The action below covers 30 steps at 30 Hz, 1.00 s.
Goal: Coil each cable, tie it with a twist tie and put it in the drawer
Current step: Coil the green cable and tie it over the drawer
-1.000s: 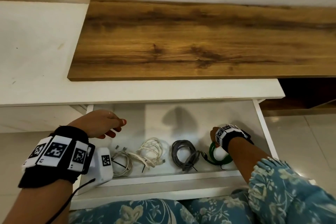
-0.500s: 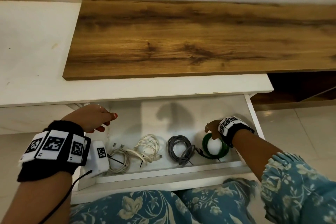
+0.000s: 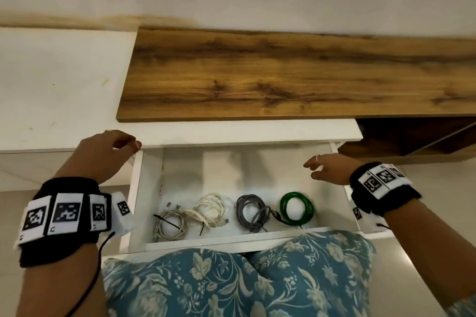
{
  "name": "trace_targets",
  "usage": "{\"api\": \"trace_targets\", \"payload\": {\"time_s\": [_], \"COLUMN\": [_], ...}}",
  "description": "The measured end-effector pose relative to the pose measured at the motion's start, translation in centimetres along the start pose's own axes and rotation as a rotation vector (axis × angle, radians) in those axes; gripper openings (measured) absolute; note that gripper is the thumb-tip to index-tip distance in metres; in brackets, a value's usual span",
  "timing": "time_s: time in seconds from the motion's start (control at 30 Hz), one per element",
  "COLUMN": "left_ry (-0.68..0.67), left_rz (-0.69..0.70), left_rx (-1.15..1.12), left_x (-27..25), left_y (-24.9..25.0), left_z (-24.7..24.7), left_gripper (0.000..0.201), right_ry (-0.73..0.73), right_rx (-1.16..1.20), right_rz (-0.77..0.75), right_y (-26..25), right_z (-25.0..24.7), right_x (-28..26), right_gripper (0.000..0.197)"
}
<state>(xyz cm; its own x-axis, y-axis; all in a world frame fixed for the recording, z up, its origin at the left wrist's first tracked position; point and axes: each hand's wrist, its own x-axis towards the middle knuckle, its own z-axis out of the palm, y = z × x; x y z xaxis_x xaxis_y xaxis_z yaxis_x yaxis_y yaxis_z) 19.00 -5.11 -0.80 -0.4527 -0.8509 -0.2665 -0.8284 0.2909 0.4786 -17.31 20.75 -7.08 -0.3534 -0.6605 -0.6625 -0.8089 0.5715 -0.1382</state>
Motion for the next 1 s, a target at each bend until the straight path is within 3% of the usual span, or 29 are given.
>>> {"api": "trace_targets", "payload": {"time_s": [0.13, 0.27, 0.37, 0.47, 0.53, 0.6, 0.73, 0.87, 1.0], "left_ry": [0.047, 0.046, 0.076, -0.010, -0.155, -0.180, -0.055, -0.225, -0.071], "left_rz": [0.065, 0.118, 0.119, 0.091, 0.058, 0.031, 0.002, 0.033, 0.048], "left_rx": [0.011, 0.051, 0.059, 0.083, 0.194, 0.264, 0.130, 0.092, 0.047], "left_x": [-3.1, -6.2, -9.0, -11.4, -12.1, -12.0, -11.7, -10.3, -8.8], "left_y": [-1.0, -4.0, -5.8, -7.0, -8.5, -9.2, -8.7, -9.1, -8.5], "left_z": [0.0, 2.6, 5.2, 9.0, 12.3, 14.5, 14.9, 14.5, 14.5], "left_gripper": [0.032, 0.035, 0.054, 0.090, 0.118, 0.135, 0.135, 0.127, 0.140], "right_ry": [0.054, 0.114, 0.166, 0.212, 0.212, 0.301, 0.315, 0.412, 0.446], "right_rx": [0.078, 0.058, 0.067, 0.074, 0.037, -0.060, 0.017, 0.038, 0.063], "right_rz": [0.043, 0.081, 0.037, 0.017, 0.015, -0.001, 0.034, 0.013, 0.021], "right_y": [2.1, 3.1, 2.8, 2.4, 2.1, 2.3, 2.7, 2.5, 2.5], "right_z": [0.4, 3.0, 6.2, 10.6, 14.0, 16.6, 17.2, 16.3, 15.6], "right_x": [-4.0, -7.0, -9.3, -10.2, -10.1, -9.6, -9.1, -8.0, -6.2], "right_gripper": [0.043, 0.060, 0.083, 0.108, 0.105, 0.100, 0.086, 0.075, 0.078]}}
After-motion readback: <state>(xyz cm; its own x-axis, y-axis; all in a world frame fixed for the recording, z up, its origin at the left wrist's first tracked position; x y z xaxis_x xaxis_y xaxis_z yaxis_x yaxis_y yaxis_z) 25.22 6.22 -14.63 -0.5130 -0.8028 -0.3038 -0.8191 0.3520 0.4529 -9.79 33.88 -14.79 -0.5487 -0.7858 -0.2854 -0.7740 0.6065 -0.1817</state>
